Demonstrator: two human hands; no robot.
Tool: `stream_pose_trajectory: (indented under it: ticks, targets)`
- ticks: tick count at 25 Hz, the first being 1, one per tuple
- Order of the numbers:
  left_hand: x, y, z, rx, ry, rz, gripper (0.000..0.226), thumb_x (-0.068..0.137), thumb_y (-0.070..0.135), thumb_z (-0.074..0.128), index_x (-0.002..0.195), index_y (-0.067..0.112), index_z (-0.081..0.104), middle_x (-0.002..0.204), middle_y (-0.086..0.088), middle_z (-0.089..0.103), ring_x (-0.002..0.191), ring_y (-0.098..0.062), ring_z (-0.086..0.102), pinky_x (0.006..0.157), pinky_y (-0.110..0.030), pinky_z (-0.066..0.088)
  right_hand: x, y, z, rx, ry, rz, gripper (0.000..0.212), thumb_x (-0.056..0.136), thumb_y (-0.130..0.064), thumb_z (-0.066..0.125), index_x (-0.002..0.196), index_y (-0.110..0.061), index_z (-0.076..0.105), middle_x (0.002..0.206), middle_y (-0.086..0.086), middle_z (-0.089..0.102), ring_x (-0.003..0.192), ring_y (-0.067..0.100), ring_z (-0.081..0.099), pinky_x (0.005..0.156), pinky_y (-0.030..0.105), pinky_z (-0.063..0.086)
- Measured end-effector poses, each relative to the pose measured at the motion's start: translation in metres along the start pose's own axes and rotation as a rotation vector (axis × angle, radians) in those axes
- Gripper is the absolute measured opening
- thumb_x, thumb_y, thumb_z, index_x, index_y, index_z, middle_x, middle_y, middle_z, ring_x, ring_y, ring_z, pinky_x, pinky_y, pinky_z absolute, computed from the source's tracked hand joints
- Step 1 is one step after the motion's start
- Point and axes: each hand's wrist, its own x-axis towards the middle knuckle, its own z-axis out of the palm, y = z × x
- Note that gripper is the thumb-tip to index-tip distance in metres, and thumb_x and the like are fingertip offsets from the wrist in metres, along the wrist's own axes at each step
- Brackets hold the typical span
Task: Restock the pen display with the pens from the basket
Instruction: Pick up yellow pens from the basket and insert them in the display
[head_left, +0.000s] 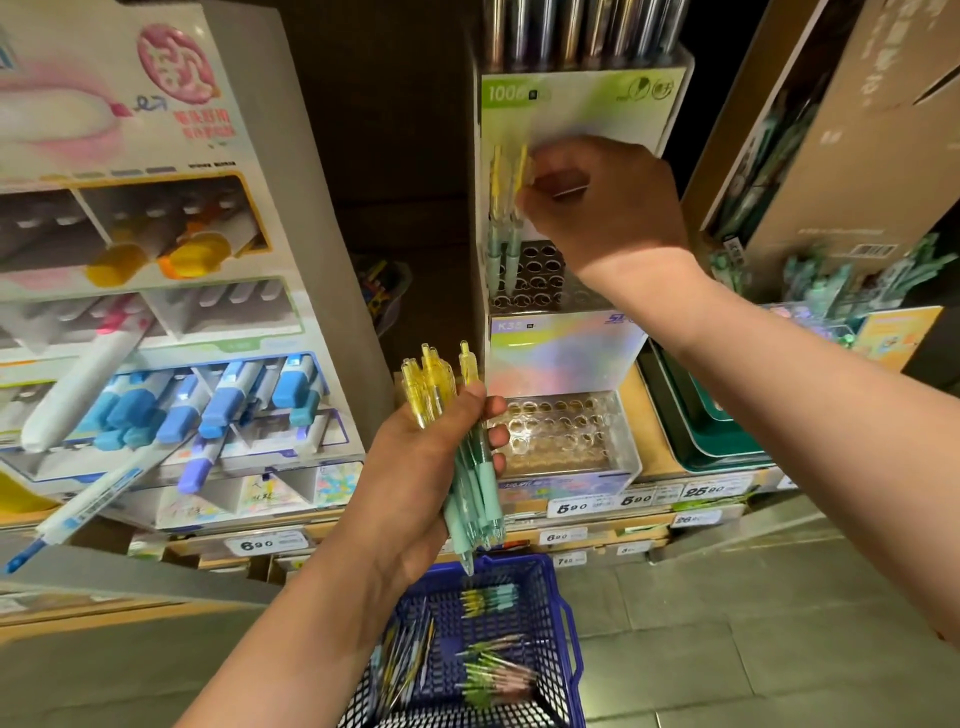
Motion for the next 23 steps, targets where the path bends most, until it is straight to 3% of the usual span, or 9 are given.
stream_pose_trajectory:
  ticks: [5, 8, 11, 15, 17, 19, 21, 23]
  targets:
    - [0.002, -0.002, 0.0, -0.003, -0.021, 0.051, 0.043, 0.096, 0.024, 0.067, 0.126, -0.004, 0.058, 0.084, -0.006, 0.064, 0.072, -0.019, 0.056, 0.061, -0.027, 0.055, -0.019, -0.01, -0.009, -0.062, -0.066, 0.115, 0.02, 0.088, -0.038, 0.072, 0.099, -0.021, 0.072, 0.091, -0.01, 0.073, 0.087, 0.008, 0.069, 0.089, 0.027, 0.053]
    - [0.004, -0.001, 0.0, 0.021, -0.032, 0.09, 0.044, 0.095, 0.024, 0.069, 0.124, -0.007, 0.056, 0.084, -0.008, 0.063, 0.07, -0.018, 0.058, 0.062, -0.028, 0.054, -0.059, -0.017, -0.011, -0.05, -0.386, 0.222, 0.029, 0.086, -0.054, 0.07, 0.091, -0.026, 0.074, 0.082, -0.01, 0.073, 0.072, 0.006, 0.067, 0.072, 0.027, 0.056]
    - [0.004, 0.0, 0.001, 0.087, -0.076, 0.131, 0.032, 0.096, 0.021, 0.067, 0.119, 0.001, 0.063, 0.084, -0.011, 0.062, 0.071, -0.019, 0.058, 0.063, -0.03, 0.052, -0.087, -0.02, -0.008, 0.033, -0.622, 0.317, 0.02, 0.088, -0.042, 0.071, 0.08, -0.025, 0.078, 0.074, -0.006, 0.076, 0.063, 0.009, 0.067, 0.066, 0.033, 0.058]
    - [0.0, 0.0, 0.003, 0.098, -0.115, 0.151, 0.03, 0.095, 0.021, 0.067, 0.118, 0.002, 0.066, 0.087, -0.009, 0.07, 0.069, -0.015, 0.063, 0.062, -0.027, 0.055, -0.084, -0.012, -0.005, 0.257, -0.496, 0.405, 0.013, 0.09, -0.023, 0.07, 0.082, -0.016, 0.078, 0.073, 0.0, 0.076, 0.068, 0.017, 0.072, 0.082, 0.044, 0.062]
    - [-0.002, -0.002, 0.004, 0.072, -0.121, 0.142, 0.034, 0.095, 0.021, 0.066, 0.119, -0.003, 0.062, 0.092, -0.008, 0.072, 0.071, -0.015, 0.065, 0.063, -0.026, 0.056, -0.081, -0.008, -0.007, 0.373, -0.424, 0.439, 0.01, 0.091, -0.022, 0.071, 0.087, -0.014, 0.076, 0.069, 0.0, 0.073, 0.062, 0.012, 0.069, 0.075, 0.035, 0.064]
    - [-0.002, -0.003, 0.004, 0.08, -0.113, 0.146, 0.03, 0.096, 0.023, 0.065, 0.116, 0.0, 0.064, 0.091, -0.008, 0.072, 0.073, -0.016, 0.067, 0.064, -0.027, 0.057, -0.081, -0.007, -0.008, 0.459, -0.475, 0.441, 0.005, 0.09, -0.018, 0.075, 0.094, -0.015, 0.074, 0.073, 0.004, 0.074, 0.066, 0.015, 0.071, 0.069, 0.028, 0.063]
    - [-0.002, -0.003, 0.004, 0.057, -0.106, 0.147, 0.029, 0.097, 0.023, 0.065, 0.116, 0.002, 0.065, 0.096, -0.009, 0.073, 0.077, -0.017, 0.068, 0.067, -0.028, 0.058, -0.08, -0.008, -0.01, 0.427, -0.489, 0.422, 0.005, 0.088, -0.013, 0.076, 0.092, -0.014, 0.074, 0.076, 0.007, 0.076, 0.071, 0.021, 0.075, 0.072, 0.031, 0.063]
    - [-0.002, -0.002, 0.003, 0.019, -0.077, 0.123, 0.031, 0.096, 0.026, 0.066, 0.118, 0.003, 0.065, 0.105, -0.01, 0.075, 0.081, -0.018, 0.07, 0.07, -0.029, 0.06, -0.069, -0.011, -0.019, 0.416, -0.358, 0.378, 0.006, 0.087, -0.009, 0.075, 0.084, -0.014, 0.077, 0.079, 0.008, 0.077, 0.075, 0.023, 0.075, 0.076, 0.033, 0.063]
